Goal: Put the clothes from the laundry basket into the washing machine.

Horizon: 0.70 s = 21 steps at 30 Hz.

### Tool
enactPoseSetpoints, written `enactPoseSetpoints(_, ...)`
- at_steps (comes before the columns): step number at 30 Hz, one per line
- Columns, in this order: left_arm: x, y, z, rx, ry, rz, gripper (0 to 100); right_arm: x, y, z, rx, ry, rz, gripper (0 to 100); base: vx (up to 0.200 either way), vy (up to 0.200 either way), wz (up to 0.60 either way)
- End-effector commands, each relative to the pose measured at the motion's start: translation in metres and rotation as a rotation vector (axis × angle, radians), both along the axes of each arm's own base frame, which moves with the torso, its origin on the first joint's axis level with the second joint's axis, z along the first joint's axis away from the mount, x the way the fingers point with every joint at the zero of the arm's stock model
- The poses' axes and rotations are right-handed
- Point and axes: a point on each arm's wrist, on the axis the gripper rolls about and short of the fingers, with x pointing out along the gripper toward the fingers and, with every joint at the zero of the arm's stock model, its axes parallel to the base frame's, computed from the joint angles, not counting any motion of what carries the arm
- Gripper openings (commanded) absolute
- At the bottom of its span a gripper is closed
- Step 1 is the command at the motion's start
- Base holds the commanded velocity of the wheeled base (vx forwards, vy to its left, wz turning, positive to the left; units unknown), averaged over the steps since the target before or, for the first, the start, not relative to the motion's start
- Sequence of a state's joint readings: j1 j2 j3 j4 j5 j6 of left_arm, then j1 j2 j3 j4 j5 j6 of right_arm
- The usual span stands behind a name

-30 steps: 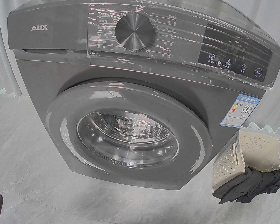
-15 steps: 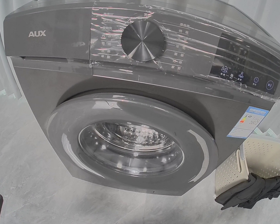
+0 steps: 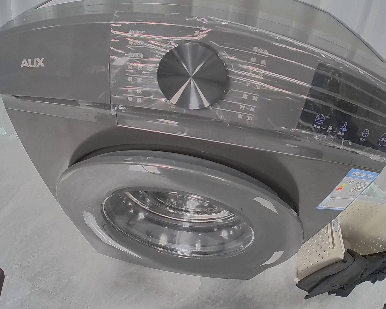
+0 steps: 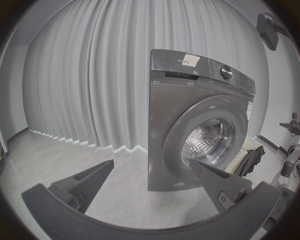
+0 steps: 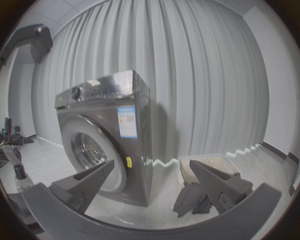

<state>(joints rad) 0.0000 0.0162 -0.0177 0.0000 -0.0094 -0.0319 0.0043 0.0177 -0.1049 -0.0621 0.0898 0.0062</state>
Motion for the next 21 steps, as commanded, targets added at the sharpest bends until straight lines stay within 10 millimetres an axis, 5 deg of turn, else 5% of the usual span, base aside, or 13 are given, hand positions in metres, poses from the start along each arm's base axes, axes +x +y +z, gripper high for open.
enactPoseSetpoints(1, 0.000, 0.000, -0.005, 0.001, 0.001, 0.000, 100, -0.013, 0.003, 0.058, -0.033, -0.041, 0.154, 100, 0.000, 0.200, 0.00)
enactPoseSetpoints(9, 0.000, 0.000, -0.005, 0.006, 0.001, 0.000, 100, 0.030, 0.008, 0.056, -0.085, 0.234, 0.381, 100, 0.000, 0.200, 0.00)
enactPoseSetpoints(21, 0.000, 0.000, -0.005, 0.007, 0.001, 0.000, 100, 0.064, 0.012, 0.057, -0.148, 0.354, 0.501, 100, 0.000, 0.000, 0.00)
